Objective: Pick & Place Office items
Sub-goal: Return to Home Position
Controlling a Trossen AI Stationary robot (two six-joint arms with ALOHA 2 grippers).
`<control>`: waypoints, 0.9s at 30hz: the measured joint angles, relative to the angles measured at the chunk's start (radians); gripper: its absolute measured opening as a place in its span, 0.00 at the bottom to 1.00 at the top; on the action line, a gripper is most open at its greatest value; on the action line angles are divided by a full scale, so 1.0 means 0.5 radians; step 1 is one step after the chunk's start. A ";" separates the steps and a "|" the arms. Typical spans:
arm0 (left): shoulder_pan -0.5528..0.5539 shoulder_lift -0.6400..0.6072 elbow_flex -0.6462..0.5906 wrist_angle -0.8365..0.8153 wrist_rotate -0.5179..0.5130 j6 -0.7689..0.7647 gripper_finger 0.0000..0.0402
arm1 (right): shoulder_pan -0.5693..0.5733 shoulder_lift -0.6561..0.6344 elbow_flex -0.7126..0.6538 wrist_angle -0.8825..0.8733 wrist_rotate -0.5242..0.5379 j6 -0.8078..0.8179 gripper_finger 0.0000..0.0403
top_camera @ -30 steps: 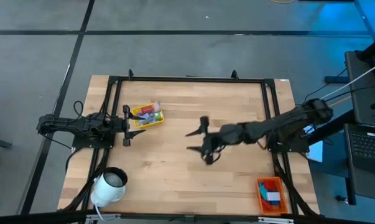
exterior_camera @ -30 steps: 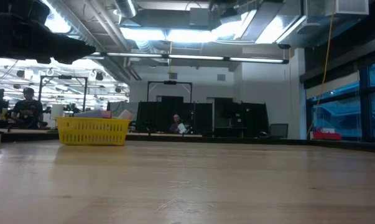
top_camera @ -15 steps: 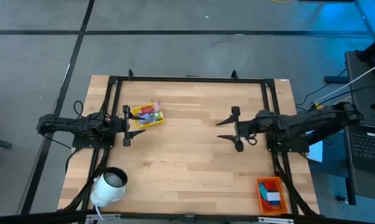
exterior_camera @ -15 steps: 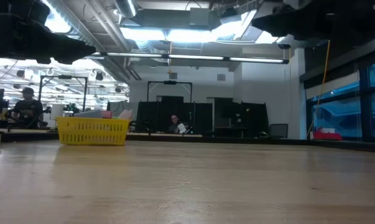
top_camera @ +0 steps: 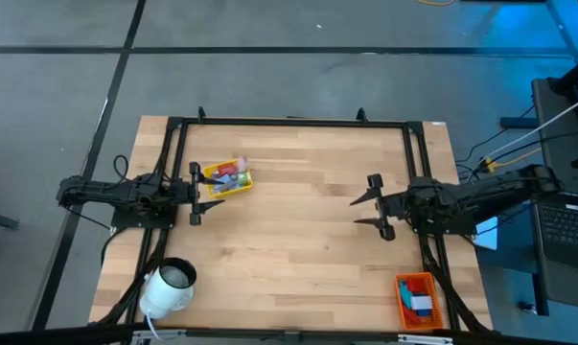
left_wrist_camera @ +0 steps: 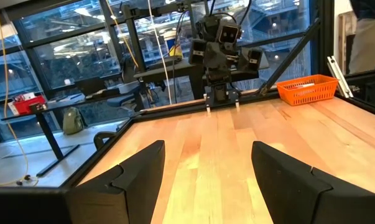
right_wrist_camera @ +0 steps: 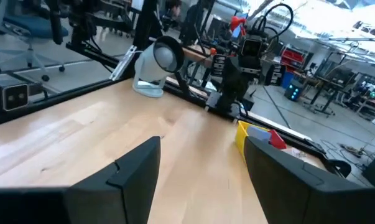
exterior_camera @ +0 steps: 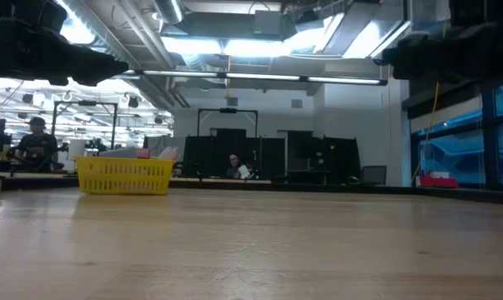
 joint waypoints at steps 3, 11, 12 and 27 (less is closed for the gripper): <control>0.000 0.000 0.000 0.000 0.000 0.000 0.59 | 0.000 -0.083 -0.059 0.005 -0.060 0.018 0.58; -0.001 0.000 0.000 -0.001 0.000 0.000 0.59 | 0.004 -0.399 -0.178 -0.169 -0.297 0.108 0.58; 0.000 0.000 0.000 -0.001 0.000 0.000 0.59 | 0.006 -0.436 -0.176 -0.199 -0.334 0.122 0.58; 0.000 0.000 0.000 -0.001 0.000 0.000 0.59 | 0.019 -0.979 -0.176 -0.975 -0.394 0.264 0.58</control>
